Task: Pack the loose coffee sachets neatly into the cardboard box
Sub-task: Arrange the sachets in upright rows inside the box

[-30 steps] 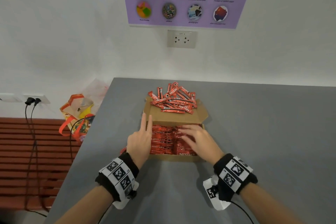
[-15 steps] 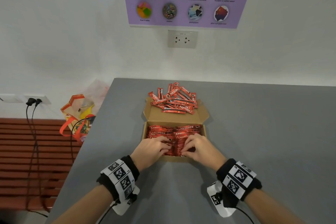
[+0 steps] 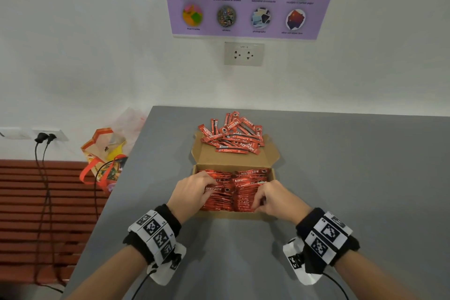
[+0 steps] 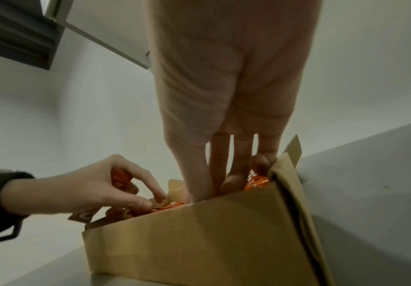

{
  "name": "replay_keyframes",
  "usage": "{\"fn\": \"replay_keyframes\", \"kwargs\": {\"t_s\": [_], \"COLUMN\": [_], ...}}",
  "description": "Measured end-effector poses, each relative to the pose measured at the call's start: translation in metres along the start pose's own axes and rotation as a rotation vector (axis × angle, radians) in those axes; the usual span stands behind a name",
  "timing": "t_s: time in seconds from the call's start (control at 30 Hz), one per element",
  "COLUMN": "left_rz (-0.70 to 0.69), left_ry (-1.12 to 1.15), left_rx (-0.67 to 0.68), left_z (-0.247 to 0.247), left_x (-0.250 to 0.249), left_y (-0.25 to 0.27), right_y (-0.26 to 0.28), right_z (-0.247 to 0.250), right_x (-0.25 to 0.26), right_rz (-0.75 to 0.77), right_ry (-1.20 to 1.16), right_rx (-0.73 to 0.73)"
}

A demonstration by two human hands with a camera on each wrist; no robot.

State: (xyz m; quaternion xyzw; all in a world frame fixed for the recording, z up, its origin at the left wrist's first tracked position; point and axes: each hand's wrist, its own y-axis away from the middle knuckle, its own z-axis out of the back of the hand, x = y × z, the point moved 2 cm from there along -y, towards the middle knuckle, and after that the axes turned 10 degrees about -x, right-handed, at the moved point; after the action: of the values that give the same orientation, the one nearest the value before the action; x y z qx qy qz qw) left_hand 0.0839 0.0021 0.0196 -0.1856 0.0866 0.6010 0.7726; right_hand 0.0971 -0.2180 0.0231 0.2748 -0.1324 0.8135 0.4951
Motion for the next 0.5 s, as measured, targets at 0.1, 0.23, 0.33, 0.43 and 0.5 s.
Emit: {"fn": "replay_keyframes", "kwargs": {"t_s": [0.1, 0.23, 0.33, 0.43, 0.5], "left_rz": [-0.004, -0.001, -0.005, 0.000, 0.016], "left_ry": [-0.071, -0.131, -0.191, -0.187, -0.157], "left_rx": [0.049, 0.068, 0.099, 0.110, 0.081], "left_z": [0.001, -0.002, -0.005, -0.006, -0.003], "left_x": [-0.001, -0.002, -0.004, -0.005, -0.005], "left_y": [-0.003, -0.005, -0.006, -0.008, -0.011], "right_y": [-0.002, -0.003, -0.003, -0.002, -0.006], "right_z": [-0.001, 0.003, 0.003, 0.004, 0.011], "right_x": [0.002, 0.000, -0.002, 0.001, 0.003], "right_rz": [-0.001, -0.027, -0.031, -0.022, -0.051], "right_ry": [0.020, 0.043, 0.052, 0.050, 0.035], "right_rx": [0.014, 0.026, 0.026, 0.041, -0.003]}}
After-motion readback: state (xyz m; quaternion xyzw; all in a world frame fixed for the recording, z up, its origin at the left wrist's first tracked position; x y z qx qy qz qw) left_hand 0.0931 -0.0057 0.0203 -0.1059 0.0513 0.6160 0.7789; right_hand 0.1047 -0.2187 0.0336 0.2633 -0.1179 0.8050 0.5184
